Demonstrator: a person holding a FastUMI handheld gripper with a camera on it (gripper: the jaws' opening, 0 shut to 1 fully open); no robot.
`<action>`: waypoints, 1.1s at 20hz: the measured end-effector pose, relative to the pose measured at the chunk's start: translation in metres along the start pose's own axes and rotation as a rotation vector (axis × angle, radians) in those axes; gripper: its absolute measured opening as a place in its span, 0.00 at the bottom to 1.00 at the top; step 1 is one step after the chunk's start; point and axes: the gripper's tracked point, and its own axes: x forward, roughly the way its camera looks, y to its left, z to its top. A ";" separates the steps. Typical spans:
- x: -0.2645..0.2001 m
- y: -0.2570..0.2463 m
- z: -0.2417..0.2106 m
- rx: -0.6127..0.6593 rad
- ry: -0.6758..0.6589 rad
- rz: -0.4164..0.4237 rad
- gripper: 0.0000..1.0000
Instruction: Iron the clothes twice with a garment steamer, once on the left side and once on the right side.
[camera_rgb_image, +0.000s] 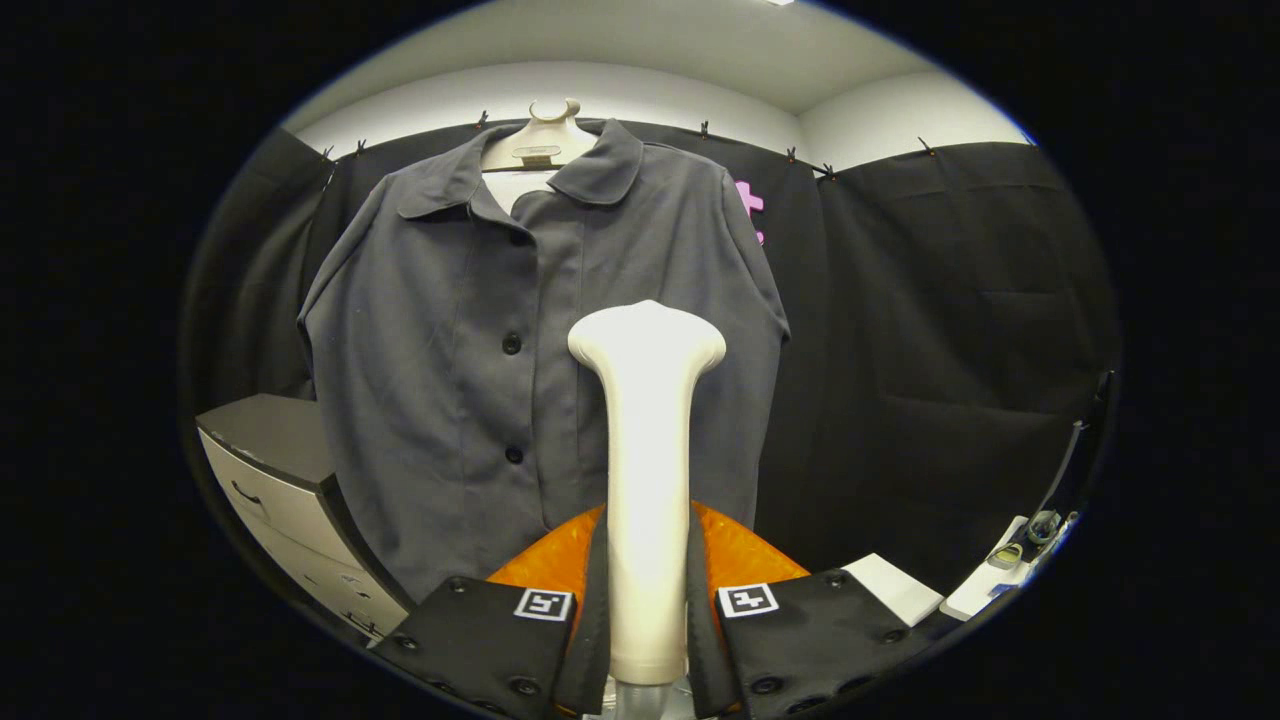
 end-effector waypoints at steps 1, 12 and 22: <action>-0.001 0.000 -0.004 -0.003 0.007 -0.002 0.39; -0.015 0.002 -0.065 0.016 0.092 0.000 0.39; -0.017 -0.002 -0.118 0.013 0.157 -0.011 0.40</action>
